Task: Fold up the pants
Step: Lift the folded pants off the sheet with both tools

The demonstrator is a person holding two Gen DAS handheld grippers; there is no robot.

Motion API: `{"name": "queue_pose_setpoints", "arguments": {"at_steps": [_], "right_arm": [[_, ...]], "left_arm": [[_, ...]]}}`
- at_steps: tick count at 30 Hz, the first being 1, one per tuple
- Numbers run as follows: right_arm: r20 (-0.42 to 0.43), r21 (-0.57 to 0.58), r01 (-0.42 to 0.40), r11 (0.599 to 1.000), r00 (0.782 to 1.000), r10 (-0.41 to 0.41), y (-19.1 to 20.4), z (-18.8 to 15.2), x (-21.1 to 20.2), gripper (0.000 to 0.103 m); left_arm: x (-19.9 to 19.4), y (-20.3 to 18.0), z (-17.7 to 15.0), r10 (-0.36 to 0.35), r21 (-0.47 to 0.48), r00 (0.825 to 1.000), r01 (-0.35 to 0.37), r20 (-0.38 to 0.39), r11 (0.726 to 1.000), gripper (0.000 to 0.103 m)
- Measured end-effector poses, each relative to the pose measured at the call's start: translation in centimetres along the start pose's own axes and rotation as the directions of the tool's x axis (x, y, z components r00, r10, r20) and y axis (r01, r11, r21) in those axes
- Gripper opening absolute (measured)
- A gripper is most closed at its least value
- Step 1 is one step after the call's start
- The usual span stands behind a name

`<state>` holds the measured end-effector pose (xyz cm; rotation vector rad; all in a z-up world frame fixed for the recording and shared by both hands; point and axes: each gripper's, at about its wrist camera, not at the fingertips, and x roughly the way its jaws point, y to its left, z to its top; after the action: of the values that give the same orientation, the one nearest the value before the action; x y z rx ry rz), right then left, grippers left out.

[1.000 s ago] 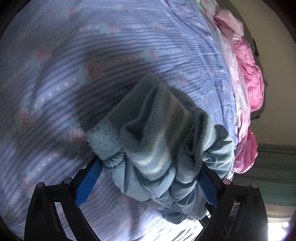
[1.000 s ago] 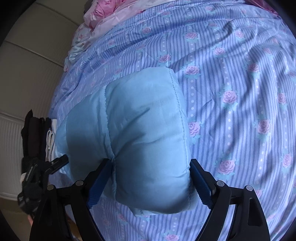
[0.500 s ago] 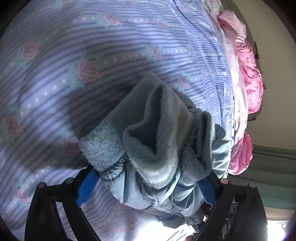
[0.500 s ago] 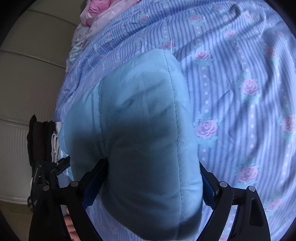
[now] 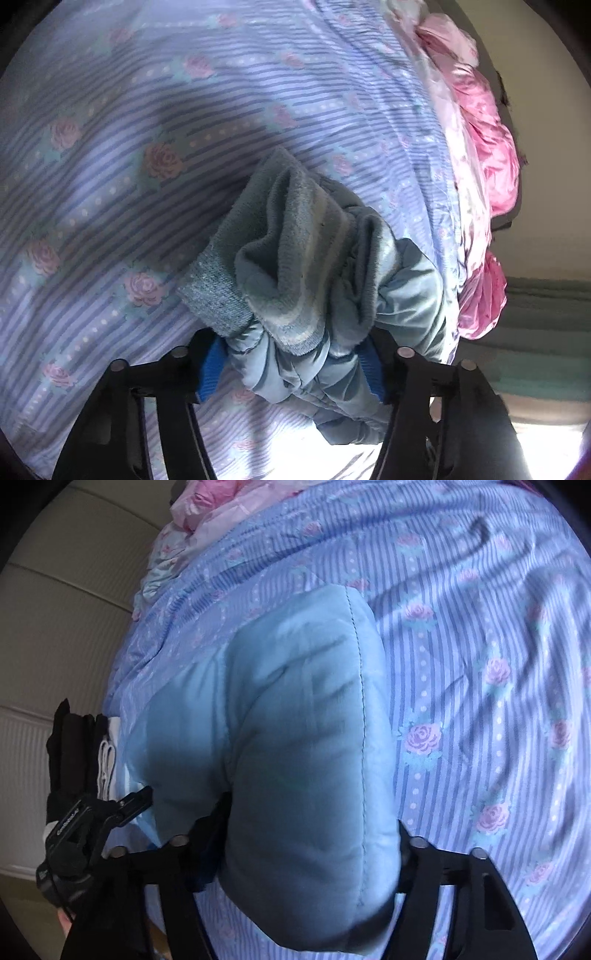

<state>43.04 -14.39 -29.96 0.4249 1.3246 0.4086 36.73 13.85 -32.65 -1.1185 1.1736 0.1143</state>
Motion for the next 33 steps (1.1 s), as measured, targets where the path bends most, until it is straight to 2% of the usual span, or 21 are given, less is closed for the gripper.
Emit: {"name": "queue_pose_setpoints", "arguments": {"at_steps": [5,12,17,23,29,33], "right_arm": [[0.041,-0.042,0.000,0.999,0.999,0.002,1.3,-0.5,-2.4,0.051],[0.114,-0.054,-0.030,0.998,0.993,0.036,1.8,-1.9,-7.1,0.051],[0.171,-0.067,-0.071,0.995,0.982,0.082,2.2,-3.3,-12.1,0.051],[0.250,-0.109,-0.099,0.989,0.960,0.124,3.6,-5.2,-18.8,0.051],[0.318,-0.169,-0.134,0.976,0.930,0.183,5.7,-7.6,-24.9,0.051],[0.352,-0.202,-0.137,0.970,0.914,0.202,7.3,-9.1,-27.8,0.051]], "left_arm": [[-1.2,-1.2,-0.3,-0.019,0.048,1.000,0.019,0.013,0.999,0.053],[-4.7,-3.8,-2.2,-0.074,0.153,0.997,0.068,0.035,0.986,0.053],[-8.7,-6.4,-4.5,-0.120,0.226,0.990,0.101,0.069,0.969,0.053],[-15.0,-9.9,-8.5,-0.179,0.334,0.974,0.125,0.138,0.934,0.053],[-21.1,-12.2,-12.2,-0.235,0.408,0.948,0.133,0.213,0.904,0.053],[-24.4,-12.9,-13.9,-0.259,0.459,0.937,0.127,0.235,0.879,0.053]]}}
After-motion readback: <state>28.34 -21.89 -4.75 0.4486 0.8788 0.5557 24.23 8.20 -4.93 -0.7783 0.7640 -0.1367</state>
